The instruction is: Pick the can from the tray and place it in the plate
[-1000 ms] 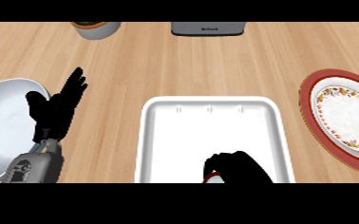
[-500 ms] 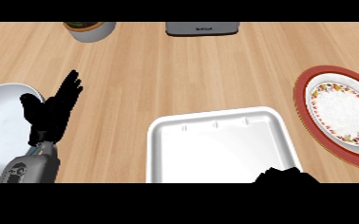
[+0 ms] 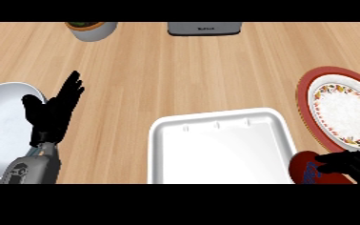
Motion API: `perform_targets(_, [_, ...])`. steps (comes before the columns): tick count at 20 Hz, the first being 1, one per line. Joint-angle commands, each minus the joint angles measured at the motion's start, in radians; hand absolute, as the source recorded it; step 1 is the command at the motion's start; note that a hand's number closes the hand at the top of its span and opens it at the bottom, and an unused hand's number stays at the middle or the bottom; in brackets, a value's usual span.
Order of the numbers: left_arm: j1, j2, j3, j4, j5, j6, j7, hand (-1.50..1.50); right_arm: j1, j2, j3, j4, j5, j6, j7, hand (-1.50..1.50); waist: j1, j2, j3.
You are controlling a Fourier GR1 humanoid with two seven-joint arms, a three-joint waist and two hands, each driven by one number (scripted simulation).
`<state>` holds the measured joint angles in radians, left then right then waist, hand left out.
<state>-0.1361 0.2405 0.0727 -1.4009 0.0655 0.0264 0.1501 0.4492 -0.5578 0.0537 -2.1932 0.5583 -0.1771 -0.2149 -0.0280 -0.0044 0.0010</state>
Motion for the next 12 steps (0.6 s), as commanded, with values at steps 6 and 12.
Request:
perform_targets(6, [-0.015, -0.013, -0.006, -0.025, -0.009, -0.004, 0.030, 0.00, -0.131, -0.004, -0.292, 0.251, -0.311, 0.103, -0.036, 1.50, 0.028, 0.004, -0.001])
perform_targets(12, [-0.025, -0.024, -0.011, -0.029, -0.008, -0.017, 0.024, 0.00, -0.344, -0.062, -0.382, 0.637, -0.325, 0.136, -0.135, 1.50, 0.038, 0.006, 0.000])
